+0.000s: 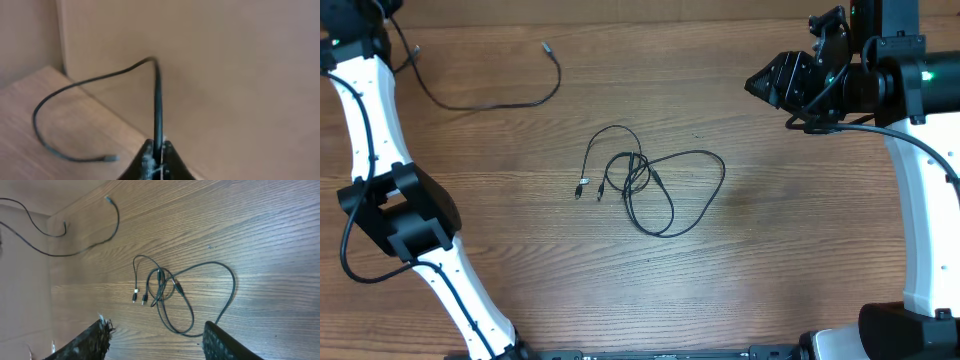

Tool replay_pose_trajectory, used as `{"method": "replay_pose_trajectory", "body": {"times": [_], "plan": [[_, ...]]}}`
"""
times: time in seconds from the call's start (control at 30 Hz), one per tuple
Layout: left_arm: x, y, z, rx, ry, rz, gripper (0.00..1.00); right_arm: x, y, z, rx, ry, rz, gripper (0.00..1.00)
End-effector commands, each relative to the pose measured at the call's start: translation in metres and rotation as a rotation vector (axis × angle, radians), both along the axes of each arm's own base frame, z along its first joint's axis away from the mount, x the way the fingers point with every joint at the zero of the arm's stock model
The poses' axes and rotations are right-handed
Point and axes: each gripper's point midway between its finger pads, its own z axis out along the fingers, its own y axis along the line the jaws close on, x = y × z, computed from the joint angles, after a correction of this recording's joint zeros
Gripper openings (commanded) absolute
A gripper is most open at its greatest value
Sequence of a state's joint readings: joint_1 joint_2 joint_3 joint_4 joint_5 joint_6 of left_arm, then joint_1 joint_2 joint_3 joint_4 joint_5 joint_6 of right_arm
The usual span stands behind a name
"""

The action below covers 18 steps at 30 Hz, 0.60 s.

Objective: Untangle cables

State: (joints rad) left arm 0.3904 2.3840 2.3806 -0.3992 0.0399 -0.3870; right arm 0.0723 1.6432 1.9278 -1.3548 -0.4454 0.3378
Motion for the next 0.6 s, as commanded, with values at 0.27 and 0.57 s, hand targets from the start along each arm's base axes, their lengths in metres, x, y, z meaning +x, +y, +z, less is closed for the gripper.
{"method": "replay_pose_trajectory", "body": {"times": [0.27,0.57], "plan": [[-0.03,0.027,-0.048,-0.08,0.162,-0.029,0.71,0.001,-0.001,-0.001,-0.008,-0.005,0.005,0.63],[-0.031,-0.022,-0.008,-0.219,0.066,-0.26,0.93,0.0,-0.001,-0.008,-0.01,0.022,0.005,0.64]]}}
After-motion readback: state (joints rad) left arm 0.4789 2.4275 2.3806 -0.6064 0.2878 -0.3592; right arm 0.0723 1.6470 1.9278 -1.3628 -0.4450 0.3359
